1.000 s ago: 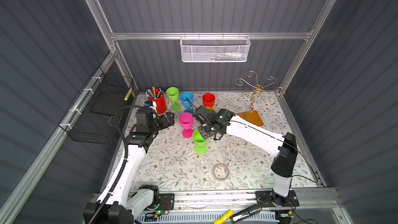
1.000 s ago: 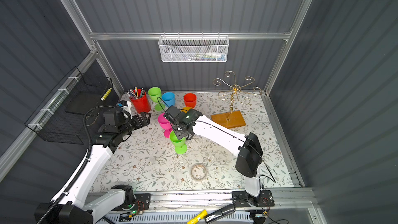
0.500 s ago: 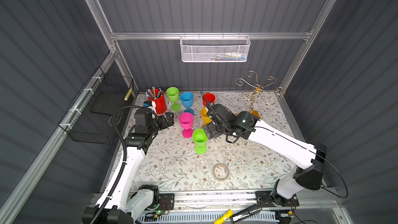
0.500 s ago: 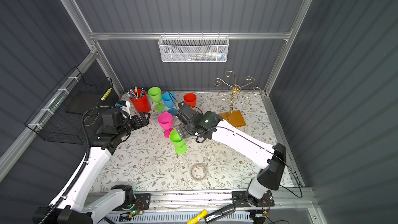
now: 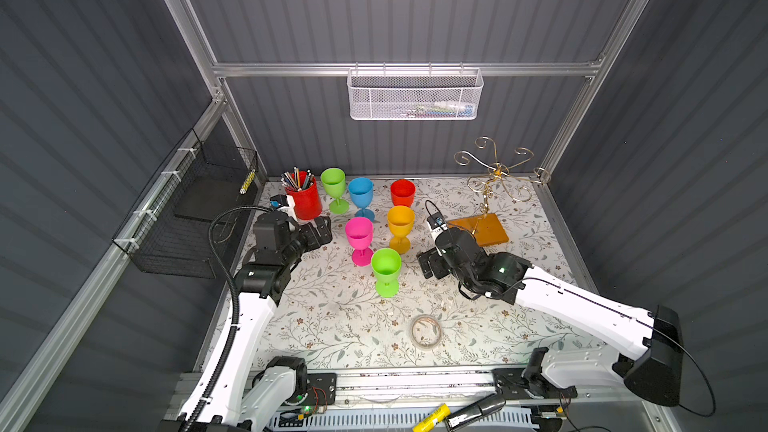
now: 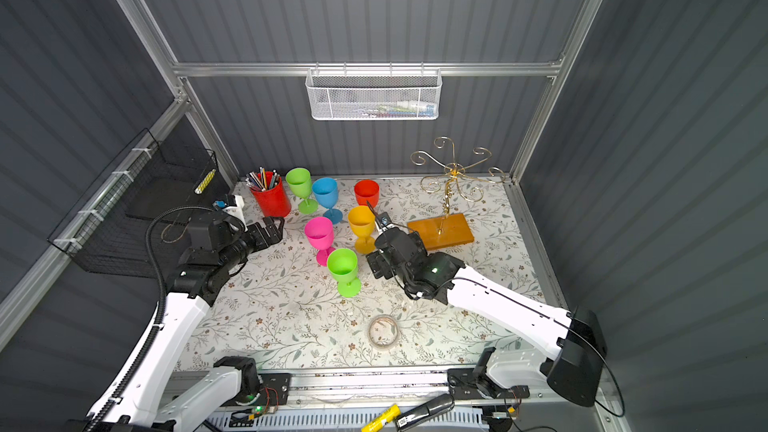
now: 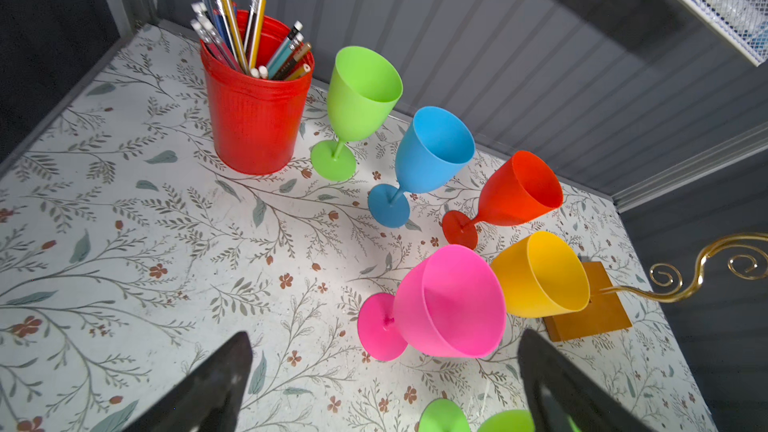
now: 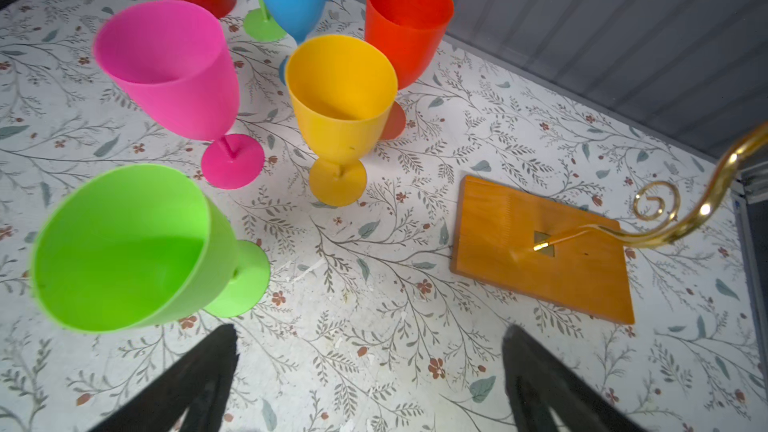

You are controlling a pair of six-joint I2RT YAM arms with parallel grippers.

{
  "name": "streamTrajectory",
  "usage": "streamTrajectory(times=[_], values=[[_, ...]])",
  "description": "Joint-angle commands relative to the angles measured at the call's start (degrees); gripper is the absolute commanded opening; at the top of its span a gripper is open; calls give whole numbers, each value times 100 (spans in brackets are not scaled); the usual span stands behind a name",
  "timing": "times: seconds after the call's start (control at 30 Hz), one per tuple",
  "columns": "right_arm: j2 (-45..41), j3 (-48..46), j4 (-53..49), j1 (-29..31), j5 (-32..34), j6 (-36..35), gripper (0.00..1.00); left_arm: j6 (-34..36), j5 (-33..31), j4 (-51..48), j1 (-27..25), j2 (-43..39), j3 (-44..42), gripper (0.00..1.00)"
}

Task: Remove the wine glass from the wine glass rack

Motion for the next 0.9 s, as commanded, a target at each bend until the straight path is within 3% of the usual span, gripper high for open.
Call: streamTrajectory(times=[0.0, 0.2, 0.47, 0.73, 0.87], values=[[-388, -577, 950, -252, -15, -139, 99, 145, -428, 166, 35, -206, -123, 100], [-1447, -2031, 1902, -1050, -446, -132, 99, 30, -763, 370, 35, -219, -305, 100], [-2738, -3406, 2721, -1838, -37, -276, 99, -138, -1030, 668, 35, -141, -343, 100], [-3040, -3913, 3271, -2206, 541, -445, 99, -97, -1387, 967, 35, 162, -580, 100], [-3179, -4163, 3793, -2448, 527, -514, 99, 156, -1673, 935, 35, 376, -651, 100]])
